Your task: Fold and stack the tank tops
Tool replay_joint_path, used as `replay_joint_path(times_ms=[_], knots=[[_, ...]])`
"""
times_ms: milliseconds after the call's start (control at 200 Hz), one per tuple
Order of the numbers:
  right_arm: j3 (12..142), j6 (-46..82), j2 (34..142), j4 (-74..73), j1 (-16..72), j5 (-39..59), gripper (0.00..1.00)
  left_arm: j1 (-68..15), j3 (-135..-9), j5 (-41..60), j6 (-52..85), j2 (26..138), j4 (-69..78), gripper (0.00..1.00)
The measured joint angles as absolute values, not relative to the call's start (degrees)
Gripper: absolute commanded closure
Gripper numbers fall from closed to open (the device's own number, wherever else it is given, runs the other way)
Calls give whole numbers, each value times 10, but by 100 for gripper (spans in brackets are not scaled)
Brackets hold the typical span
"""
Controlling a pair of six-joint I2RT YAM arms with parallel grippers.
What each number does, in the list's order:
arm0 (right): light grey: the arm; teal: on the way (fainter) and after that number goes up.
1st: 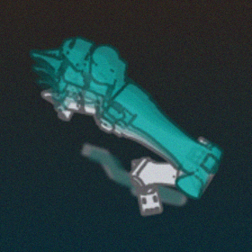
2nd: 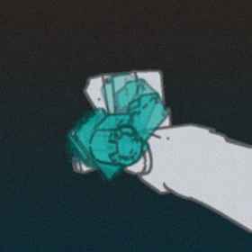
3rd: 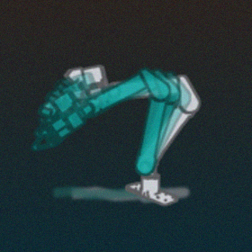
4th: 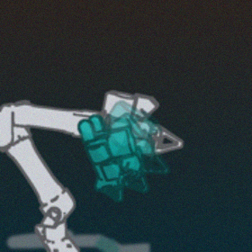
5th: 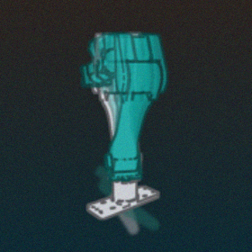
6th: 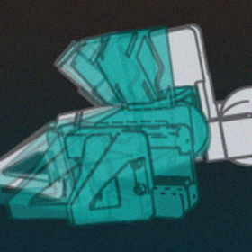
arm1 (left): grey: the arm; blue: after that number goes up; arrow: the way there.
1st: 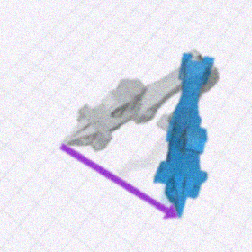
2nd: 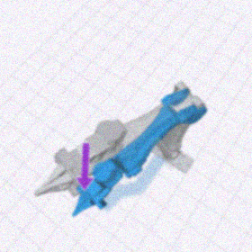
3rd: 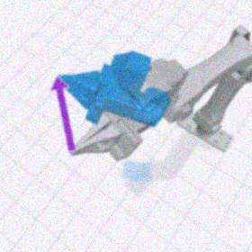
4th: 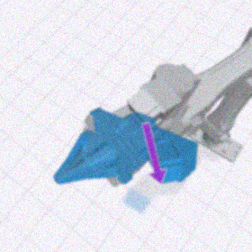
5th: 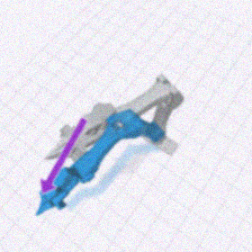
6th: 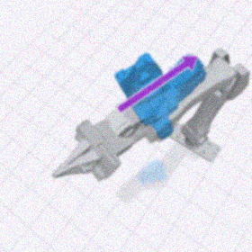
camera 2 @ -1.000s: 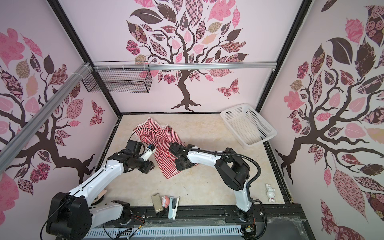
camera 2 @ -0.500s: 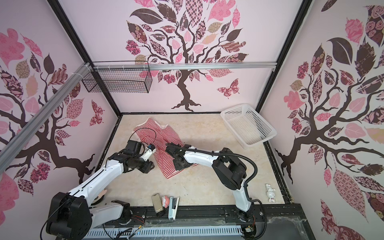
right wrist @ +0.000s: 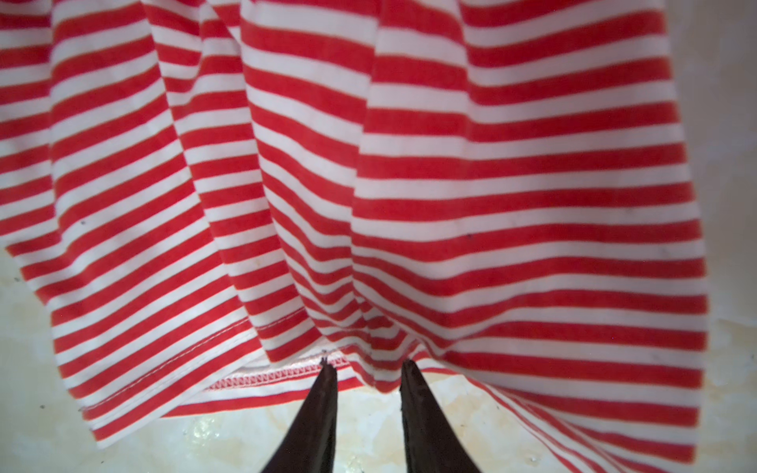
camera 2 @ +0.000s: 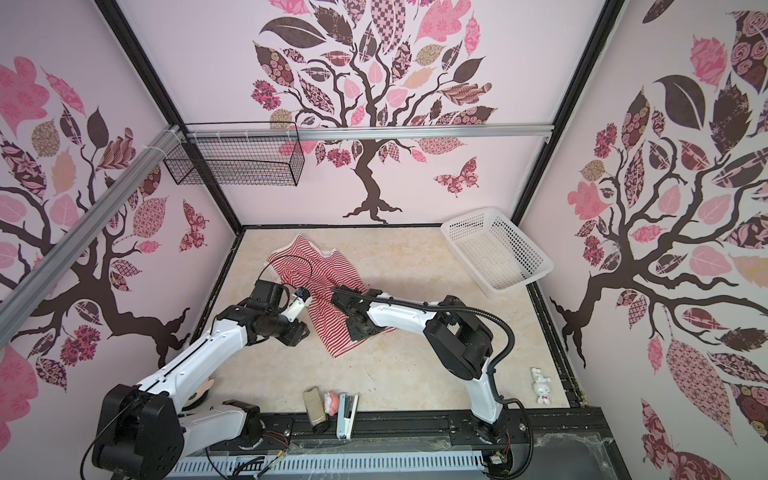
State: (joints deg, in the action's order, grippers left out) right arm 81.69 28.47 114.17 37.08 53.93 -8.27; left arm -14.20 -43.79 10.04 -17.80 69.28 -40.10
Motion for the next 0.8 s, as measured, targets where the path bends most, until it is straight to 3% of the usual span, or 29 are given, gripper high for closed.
replay_joint_path(times_ms=[380, 485, 540, 645, 801], knots=[[817, 285, 1167, 370, 540, -86, 70, -142, -438, 104, -178, 693, -401, 44], [817, 286, 1167, 371, 540, -88, 86, -142, -438, 106, -178, 693, -401, 44], [817, 281, 1167, 372, 542, -91, 89, -142, -438, 107, -178, 693, -401, 44], [818, 283, 1166, 375, 544, -95, 88, -142, -438, 108, -178, 698, -401, 44], [818, 282, 1157, 382, 544, -93, 80, -142, -438, 108, -178, 706, -400, 44]])
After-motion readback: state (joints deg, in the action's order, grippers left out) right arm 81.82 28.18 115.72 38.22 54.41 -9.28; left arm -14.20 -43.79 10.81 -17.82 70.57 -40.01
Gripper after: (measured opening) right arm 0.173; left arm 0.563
